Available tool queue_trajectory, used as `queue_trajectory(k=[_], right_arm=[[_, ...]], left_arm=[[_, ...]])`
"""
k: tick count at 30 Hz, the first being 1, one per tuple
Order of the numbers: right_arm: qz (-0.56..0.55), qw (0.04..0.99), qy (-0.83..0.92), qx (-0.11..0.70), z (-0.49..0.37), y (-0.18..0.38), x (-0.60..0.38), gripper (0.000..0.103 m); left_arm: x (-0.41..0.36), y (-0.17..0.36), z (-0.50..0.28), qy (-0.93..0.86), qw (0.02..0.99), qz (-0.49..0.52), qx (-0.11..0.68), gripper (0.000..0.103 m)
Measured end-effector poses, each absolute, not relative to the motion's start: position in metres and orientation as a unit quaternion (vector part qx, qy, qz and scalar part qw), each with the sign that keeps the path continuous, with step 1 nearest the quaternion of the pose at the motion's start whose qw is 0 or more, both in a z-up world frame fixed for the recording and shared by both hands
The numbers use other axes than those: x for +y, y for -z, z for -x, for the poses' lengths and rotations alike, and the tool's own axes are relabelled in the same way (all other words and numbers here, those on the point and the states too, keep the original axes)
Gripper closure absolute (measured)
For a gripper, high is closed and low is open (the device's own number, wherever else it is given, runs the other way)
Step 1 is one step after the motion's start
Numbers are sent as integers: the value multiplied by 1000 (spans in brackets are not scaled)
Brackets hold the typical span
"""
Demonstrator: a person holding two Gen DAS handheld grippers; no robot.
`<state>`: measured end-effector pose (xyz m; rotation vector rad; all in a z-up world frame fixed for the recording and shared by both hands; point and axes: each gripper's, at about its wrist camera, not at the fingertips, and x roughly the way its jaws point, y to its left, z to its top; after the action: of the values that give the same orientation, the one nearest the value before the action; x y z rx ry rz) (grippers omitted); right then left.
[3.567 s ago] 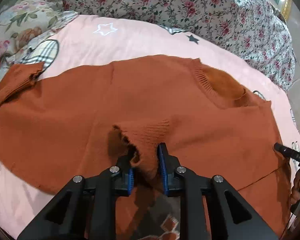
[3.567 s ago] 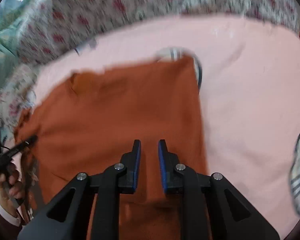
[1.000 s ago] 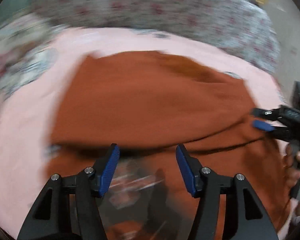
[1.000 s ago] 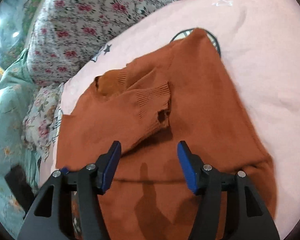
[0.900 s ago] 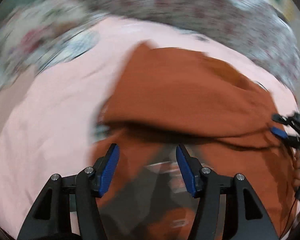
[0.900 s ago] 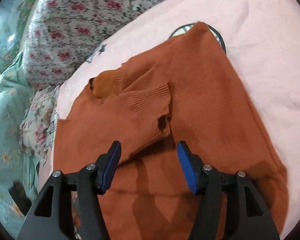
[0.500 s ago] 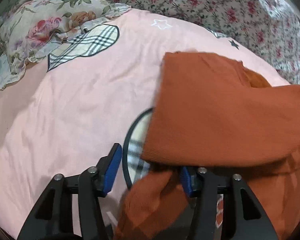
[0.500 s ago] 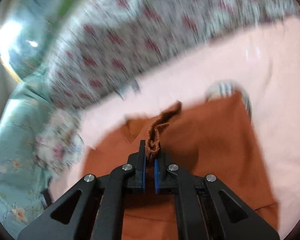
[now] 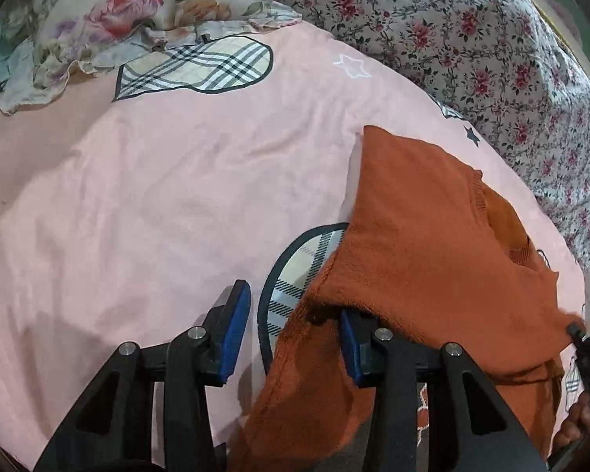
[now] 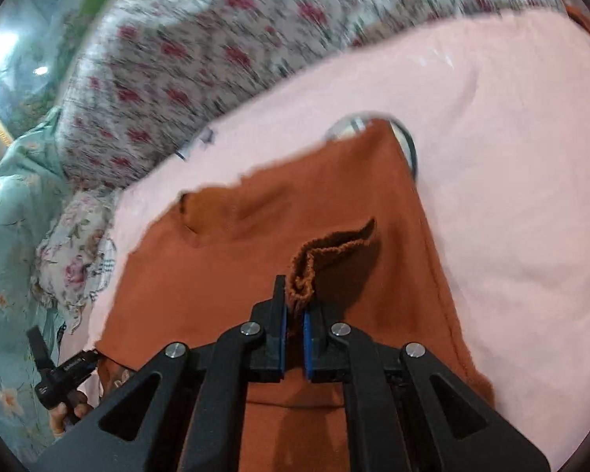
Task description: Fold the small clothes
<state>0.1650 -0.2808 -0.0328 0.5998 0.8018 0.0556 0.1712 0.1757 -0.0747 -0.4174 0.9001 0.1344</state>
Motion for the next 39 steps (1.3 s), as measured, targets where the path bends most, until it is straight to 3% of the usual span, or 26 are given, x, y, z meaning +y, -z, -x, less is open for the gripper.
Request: queue_trajectory(k=[8, 13, 19, 23, 25, 28, 31, 35, 39], right_arm=[[-265, 860, 28, 436, -166, 76, -291, 96], [-249, 860, 61, 441, -161, 64, -294, 91], [-239, 892, 38, 382, -147, 28, -284, 90], [-252, 866, 0, 431, -171, 53, -269, 85], [-259, 848, 22, 462, -173, 71, -274, 85], [-283, 846, 28, 450, -160, 72, -288, 85], [-275, 852, 38, 444, -136, 57, -299, 82], [-268, 860, 7, 433, -102, 36, -295, 68], [-261, 865, -28, 428, -59, 24, -291, 67]], left_arm=[[166, 77, -173, -55, 879, 174, 440, 59], [171, 67, -155, -33, 876, 161, 452, 63], [165, 31, -140, 45, 899, 177, 399, 63], [138, 44, -170, 48, 895, 133, 424, 61], [132, 61, -184, 12, 887, 92, 453, 65], [140, 70, -187, -19, 882, 63, 467, 56], [156, 62, -170, -10, 883, 84, 462, 55], [164, 50, -125, -1, 887, 84, 454, 51], [177, 57, -71, 49, 875, 122, 466, 51]])
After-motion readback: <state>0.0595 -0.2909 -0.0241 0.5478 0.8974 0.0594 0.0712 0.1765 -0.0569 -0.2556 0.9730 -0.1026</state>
